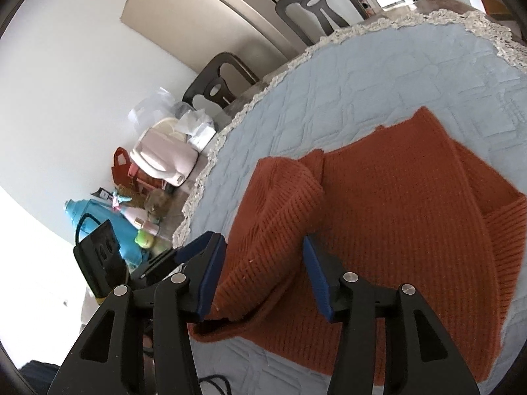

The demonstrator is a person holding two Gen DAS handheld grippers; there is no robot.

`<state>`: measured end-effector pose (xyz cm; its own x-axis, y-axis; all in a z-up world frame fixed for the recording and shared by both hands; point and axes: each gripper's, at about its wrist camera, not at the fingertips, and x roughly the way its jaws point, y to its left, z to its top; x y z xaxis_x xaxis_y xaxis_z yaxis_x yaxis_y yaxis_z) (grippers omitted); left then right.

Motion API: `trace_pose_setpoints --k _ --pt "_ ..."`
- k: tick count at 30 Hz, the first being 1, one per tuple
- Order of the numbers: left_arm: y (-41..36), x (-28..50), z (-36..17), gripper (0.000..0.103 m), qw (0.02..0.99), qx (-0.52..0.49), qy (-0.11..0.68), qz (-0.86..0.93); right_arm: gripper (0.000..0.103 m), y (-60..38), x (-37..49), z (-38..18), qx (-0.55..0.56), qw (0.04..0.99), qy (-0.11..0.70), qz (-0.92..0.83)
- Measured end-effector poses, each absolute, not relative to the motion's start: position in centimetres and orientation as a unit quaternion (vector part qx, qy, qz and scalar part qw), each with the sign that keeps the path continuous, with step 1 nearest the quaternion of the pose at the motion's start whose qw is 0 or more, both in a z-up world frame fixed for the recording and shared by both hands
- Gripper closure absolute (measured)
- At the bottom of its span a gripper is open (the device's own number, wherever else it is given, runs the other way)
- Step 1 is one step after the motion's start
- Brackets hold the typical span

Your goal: Fold small clothes

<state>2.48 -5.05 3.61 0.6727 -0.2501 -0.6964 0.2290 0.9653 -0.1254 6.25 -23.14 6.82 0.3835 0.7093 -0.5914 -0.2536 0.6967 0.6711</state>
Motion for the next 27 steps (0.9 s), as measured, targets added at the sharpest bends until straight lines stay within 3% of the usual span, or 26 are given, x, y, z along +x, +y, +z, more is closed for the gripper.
trace_pose_setpoints --k 8,10,12,15,27 --pt "-4.9 2.3 3.3 0.065 0.914 -0.016 0.382 -0.135 0.053 -21.9 7.2 5.0 0.213 0.788 0.505 0.278" --pt "-4.9 2.3 3.3 0.064 0.914 -0.016 0.382 -0.135 0.063 -21.7 7.2 5.1 0.201 0.795 0.503 0.274" --pt "-4.9 2.3 3.3 0.063 0.914 -0.016 0.382 -0.134 0.08 -21.6 7.2 5.1 0.192 0.799 0.504 0.268" --pt "-4.8 2.2 3.2 0.061 0.914 -0.016 0.382 -0.134 0.087 -21.9 7.3 5.0 0.197 0.799 0.5 0.27" --pt "-5.3 2.3 3.7 0.06 0.914 -0.017 0.381 -0.139 0.091 -23.8 6.6 7.2 0.191 0.819 0.462 0.281"
